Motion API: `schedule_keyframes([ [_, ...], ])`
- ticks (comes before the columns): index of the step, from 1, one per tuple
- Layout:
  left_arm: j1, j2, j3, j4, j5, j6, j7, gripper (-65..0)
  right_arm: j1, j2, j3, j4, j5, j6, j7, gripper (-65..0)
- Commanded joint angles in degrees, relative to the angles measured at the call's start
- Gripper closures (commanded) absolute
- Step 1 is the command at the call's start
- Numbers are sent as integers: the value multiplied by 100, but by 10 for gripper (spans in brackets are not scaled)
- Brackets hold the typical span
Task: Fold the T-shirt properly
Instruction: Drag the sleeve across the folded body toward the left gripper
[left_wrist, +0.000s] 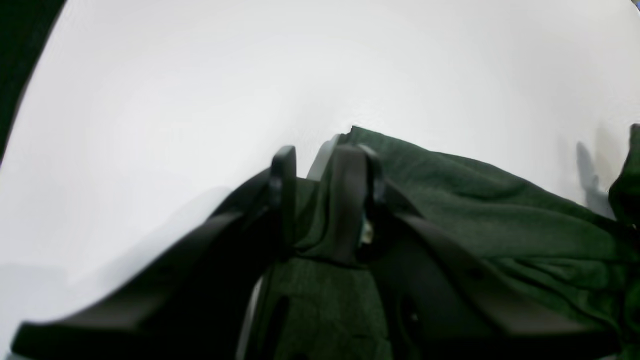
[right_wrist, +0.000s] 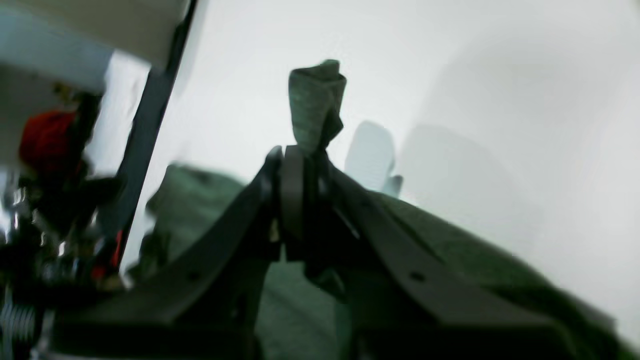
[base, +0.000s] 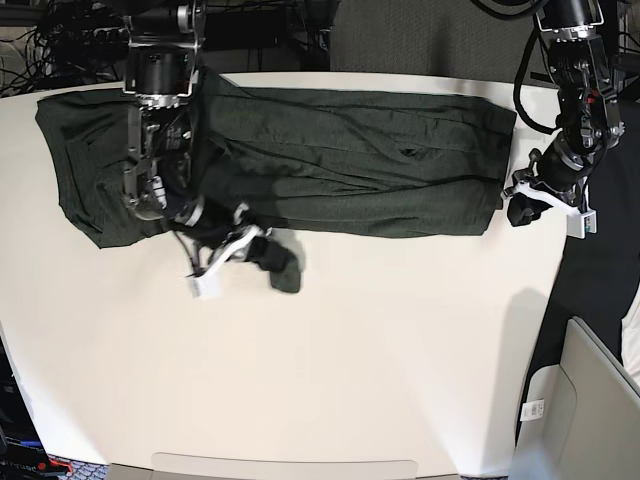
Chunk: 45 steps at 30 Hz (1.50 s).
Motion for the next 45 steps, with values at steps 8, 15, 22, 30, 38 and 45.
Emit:
schedule_keyframes([
  [8, -69, -91, -40, 98, -35, -30, -103, -130, 65, -687, -926, 380, 212, 221, 141, -7],
  [15, -69, -100, -49, 98, -26, -30, -103, -130, 65, -853, -1445, 354, 203, 221, 141, -7],
  [22, -69, -100, -49, 98, -26, -30, -130, -130, -23, -853, -1885, 125, 229, 221, 141, -7],
  [30, -69, -100, -49, 98, -26, -30, -112, -130, 144, -853, -2315, -156, 203, 177, 141, -24],
  [38, 10, -100, -49, 98, -26, -30, -103, -132, 206, -853, -2324, -367, 203, -333, 141, -245],
  [45, 63, -109, -49, 98, -26, -30, -86, -139, 180, -626, -2307, -156, 405, -526, 141, -253],
])
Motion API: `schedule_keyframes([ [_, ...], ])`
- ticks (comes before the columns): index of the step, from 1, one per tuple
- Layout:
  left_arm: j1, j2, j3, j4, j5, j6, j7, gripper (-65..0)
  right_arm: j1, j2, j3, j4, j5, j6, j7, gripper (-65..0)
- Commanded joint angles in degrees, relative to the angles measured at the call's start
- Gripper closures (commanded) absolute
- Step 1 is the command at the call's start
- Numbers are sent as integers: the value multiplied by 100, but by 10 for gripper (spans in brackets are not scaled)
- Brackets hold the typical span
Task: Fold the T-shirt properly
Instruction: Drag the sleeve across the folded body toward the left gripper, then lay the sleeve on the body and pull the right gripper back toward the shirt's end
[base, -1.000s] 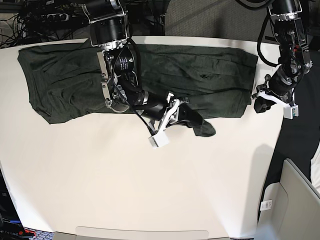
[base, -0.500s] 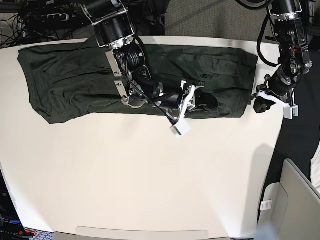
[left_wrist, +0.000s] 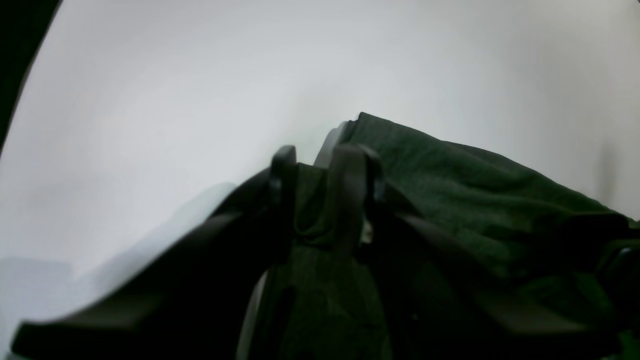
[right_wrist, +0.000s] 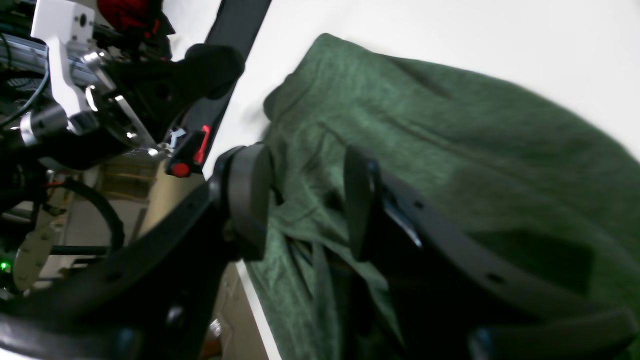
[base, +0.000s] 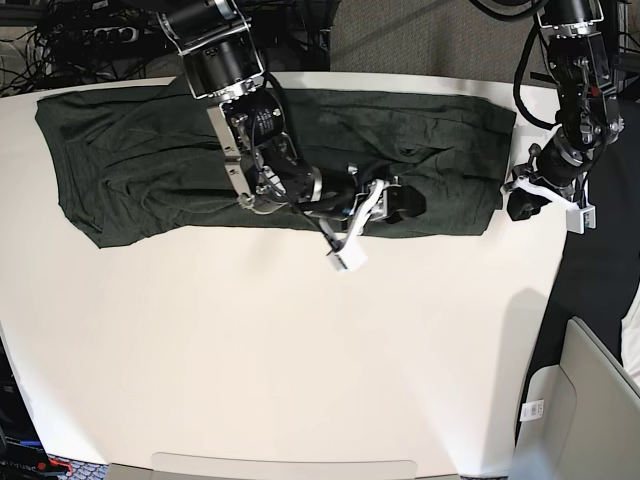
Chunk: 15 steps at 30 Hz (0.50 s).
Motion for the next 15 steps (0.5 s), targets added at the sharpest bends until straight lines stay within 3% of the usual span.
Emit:
schedule_keyframes([
  [1, -2, -113, -49, 98, -42, -21, -35, -151, 110, 70, 21, 255, 246, 55, 113, -253],
  [5, 15, -245, -49, 98, -42, -21, 281, -207, -49, 404, 21, 660, 360, 55, 113, -253],
  [10, 15, -421, -40, 98, -50, -21, 475, -216, -286, 782, 30, 1082, 360, 55, 113, -253],
  [15, -20, -658, -5, 98, -59, -30, 1424, -268, -471, 1143, 39, 1424, 352, 55, 113, -253],
])
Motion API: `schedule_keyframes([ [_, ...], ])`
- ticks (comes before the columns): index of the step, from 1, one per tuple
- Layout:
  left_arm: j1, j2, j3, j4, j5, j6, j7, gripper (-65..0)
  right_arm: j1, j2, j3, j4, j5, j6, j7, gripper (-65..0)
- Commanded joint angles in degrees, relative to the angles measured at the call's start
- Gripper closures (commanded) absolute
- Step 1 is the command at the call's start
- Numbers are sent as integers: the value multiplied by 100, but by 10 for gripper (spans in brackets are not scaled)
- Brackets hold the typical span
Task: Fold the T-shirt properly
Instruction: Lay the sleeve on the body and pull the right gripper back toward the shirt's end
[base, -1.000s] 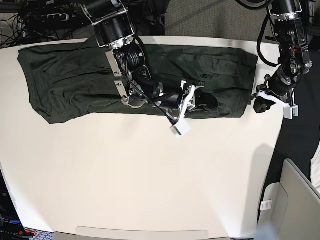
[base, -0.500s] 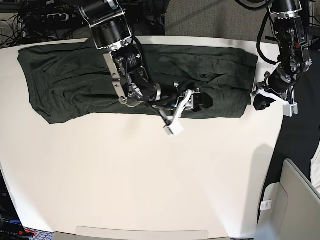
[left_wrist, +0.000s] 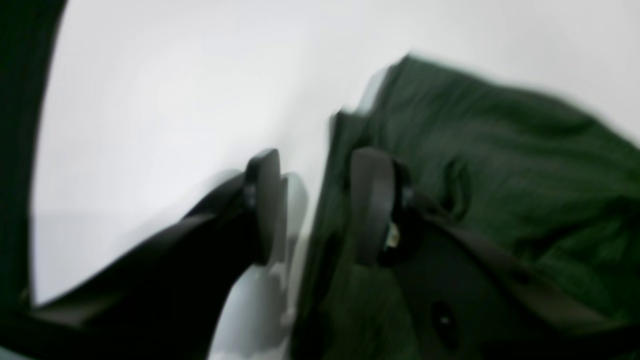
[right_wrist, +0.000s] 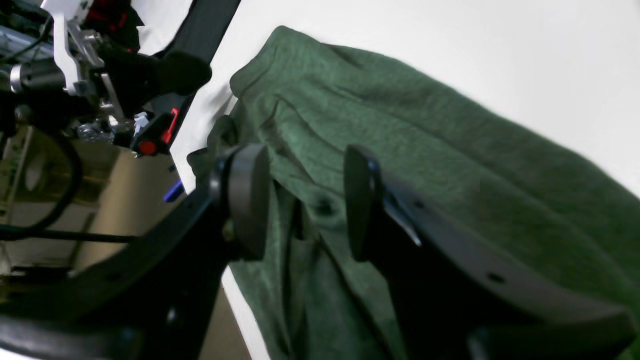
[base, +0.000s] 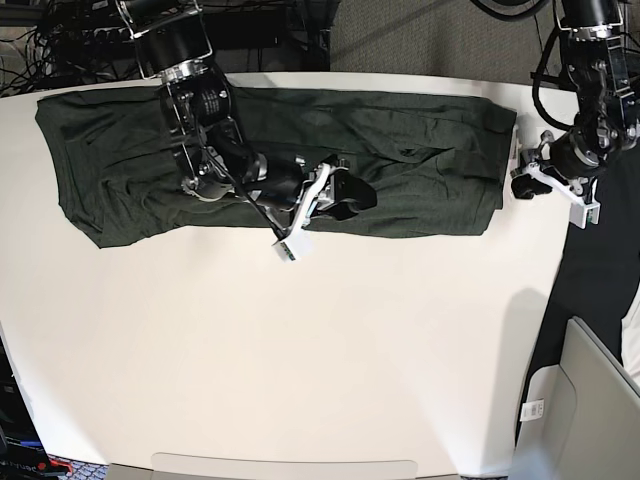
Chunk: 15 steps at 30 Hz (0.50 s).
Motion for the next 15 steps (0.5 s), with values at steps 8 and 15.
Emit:
schedule_keyframes([
  [8, -301, -105, 0, 90, -42, -39, 564, -286, -190, 408, 322, 524, 155, 60, 104, -253],
  [15, -494, -105, 9, 46, -33, -39, 767, -286, -427, 725, 639, 849, 164, 60, 104, -252],
])
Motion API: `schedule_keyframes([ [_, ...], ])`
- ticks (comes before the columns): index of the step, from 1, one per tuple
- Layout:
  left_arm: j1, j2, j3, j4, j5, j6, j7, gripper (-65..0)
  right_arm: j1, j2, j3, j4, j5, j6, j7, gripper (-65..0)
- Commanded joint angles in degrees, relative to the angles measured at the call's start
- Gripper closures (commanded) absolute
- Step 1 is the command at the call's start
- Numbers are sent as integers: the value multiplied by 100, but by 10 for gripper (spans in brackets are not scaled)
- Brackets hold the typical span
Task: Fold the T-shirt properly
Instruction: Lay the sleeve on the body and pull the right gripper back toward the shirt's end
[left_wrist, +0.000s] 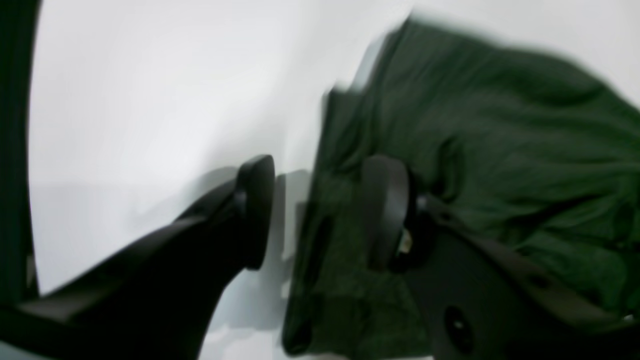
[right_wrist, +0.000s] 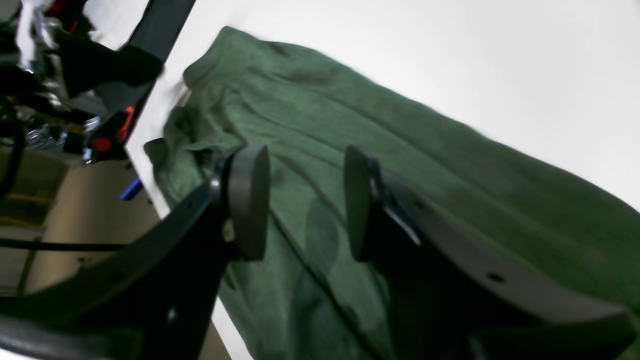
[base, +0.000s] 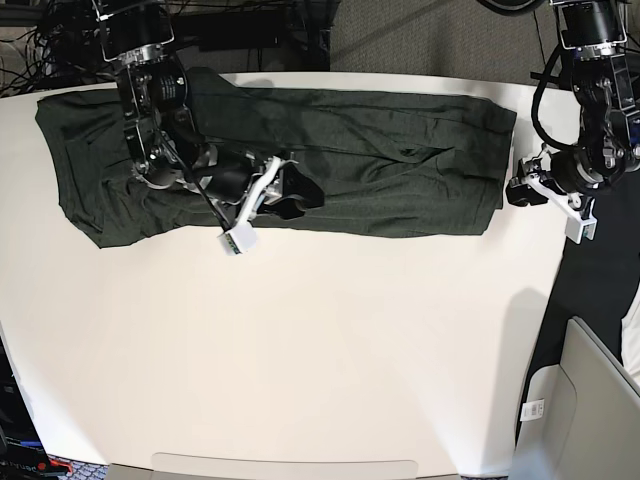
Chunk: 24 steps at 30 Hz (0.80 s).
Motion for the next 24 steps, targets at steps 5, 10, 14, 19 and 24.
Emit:
schedule_keyframes([
  [5, -29, -105, -22, -227, -29, -17, 23, -286, -114, 190, 154, 379, 159, 55, 106, -252],
  [10, -29, -105, -31, -377, -46, -96, -223, -286, -316, 322, 400, 633, 159, 55, 106, -252],
  [14, -29, -105, -84, -561, -46, -1002, -258, -286, -501, 340, 576, 818, 159, 55, 106, -252],
  [19, -29, -105, -48, -596, -29, -1397, -249, -286, -694, 340, 770, 853, 159, 55, 106, -252],
  [24, -29, -88, -31, -1009, -46, -1415, -241, -286, -738, 340, 779, 959, 159, 55, 106, -252],
])
